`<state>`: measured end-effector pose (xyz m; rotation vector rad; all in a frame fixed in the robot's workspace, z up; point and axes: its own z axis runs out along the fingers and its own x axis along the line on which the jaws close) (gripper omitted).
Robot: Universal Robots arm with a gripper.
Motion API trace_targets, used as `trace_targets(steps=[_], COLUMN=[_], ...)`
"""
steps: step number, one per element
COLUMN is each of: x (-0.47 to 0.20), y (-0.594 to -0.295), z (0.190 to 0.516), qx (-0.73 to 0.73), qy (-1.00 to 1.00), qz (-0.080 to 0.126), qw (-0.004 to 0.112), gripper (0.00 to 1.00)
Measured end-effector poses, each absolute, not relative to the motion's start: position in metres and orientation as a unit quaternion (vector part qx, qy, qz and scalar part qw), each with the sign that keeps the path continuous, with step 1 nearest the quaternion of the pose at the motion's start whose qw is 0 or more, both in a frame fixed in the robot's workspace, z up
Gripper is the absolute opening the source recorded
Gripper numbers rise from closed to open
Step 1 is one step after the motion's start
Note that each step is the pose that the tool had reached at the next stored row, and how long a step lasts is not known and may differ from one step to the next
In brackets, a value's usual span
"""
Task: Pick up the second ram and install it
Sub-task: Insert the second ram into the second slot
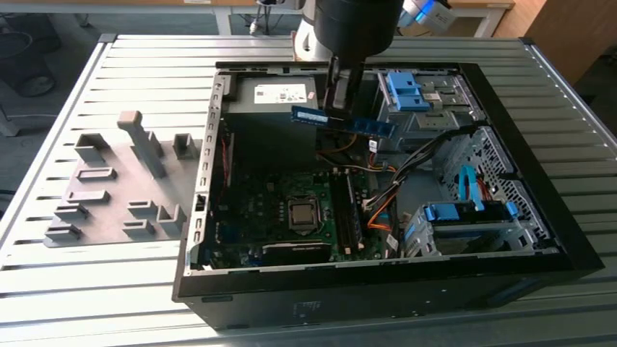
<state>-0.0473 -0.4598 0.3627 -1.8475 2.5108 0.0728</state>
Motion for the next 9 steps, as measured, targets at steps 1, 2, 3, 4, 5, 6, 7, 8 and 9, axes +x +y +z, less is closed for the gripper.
trace_targets(steps=[1,2,3,4,5,6,7,8,9], x=[-0.0473,-0.0474,-0.0473,-0.0473,-0.0473,-0.0473,-0.0473,-0.0473,-0.0473], y=[-0.4598,-0.4598,-0.4598,-0.4598,-0.4598,-0.4598,-0.4598,-0.4598,-0.4598], z=[0.3627,0.3626,0.3626,0.3626,0.3625,0.3625,0.3625,0.3625,0.3624], qx=[-0.589,-0.586,-0.583,-0.58,-0.577,-0.574,-0.572,-0.569,-0.567], qy=[0.808,0.81,0.812,0.815,0.817,0.818,0.82,0.822,0.824], qz=[0.023,0.023,0.023,0.023,0.023,0.023,0.023,0.023,0.023], qw=[0.012,0.012,0.012,0.012,0.012,0.012,0.012,0.012,0.013], gripper=[0.14,0.14,0.14,0.14,0.14,0.14,0.14,0.14,0.14])
